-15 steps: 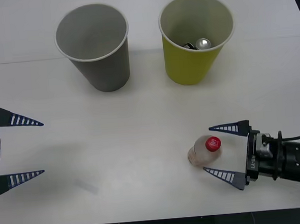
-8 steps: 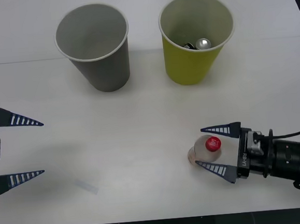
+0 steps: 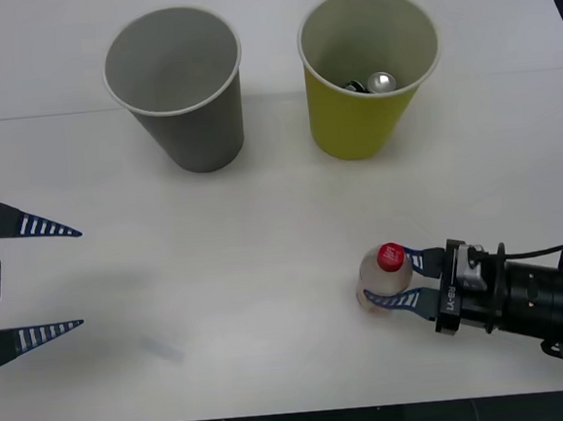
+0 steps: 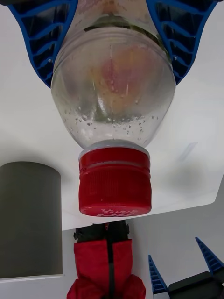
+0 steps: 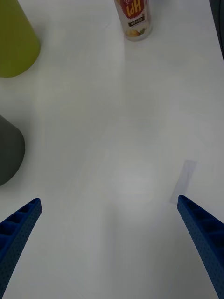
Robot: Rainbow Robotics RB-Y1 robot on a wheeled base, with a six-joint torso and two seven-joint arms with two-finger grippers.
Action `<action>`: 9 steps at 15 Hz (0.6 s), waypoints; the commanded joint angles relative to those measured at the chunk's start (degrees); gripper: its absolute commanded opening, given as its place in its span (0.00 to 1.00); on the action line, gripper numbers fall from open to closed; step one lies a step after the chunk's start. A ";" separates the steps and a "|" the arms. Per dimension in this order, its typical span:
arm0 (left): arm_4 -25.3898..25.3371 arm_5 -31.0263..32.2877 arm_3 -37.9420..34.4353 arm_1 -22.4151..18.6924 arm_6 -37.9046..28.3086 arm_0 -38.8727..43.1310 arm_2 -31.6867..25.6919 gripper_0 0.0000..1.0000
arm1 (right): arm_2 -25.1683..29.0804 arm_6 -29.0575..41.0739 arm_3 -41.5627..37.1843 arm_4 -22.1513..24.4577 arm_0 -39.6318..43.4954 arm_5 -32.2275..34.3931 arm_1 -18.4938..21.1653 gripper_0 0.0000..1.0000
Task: Put the can into the green bin and the plastic bottle into the gray bin
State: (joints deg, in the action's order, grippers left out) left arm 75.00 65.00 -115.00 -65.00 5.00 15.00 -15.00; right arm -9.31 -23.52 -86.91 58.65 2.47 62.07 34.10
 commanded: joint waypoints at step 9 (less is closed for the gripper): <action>0.00 0.00 0.00 0.00 0.00 0.00 0.00 1.00 | 18.81 30.29 -25.15 29.94 7.11 8.60 -4.83 0.00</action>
State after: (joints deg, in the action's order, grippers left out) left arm 75.00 65.00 -115.00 -65.00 5.00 15.00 -15.00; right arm 6.89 3.29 -108.81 85.30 8.75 68.25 30.63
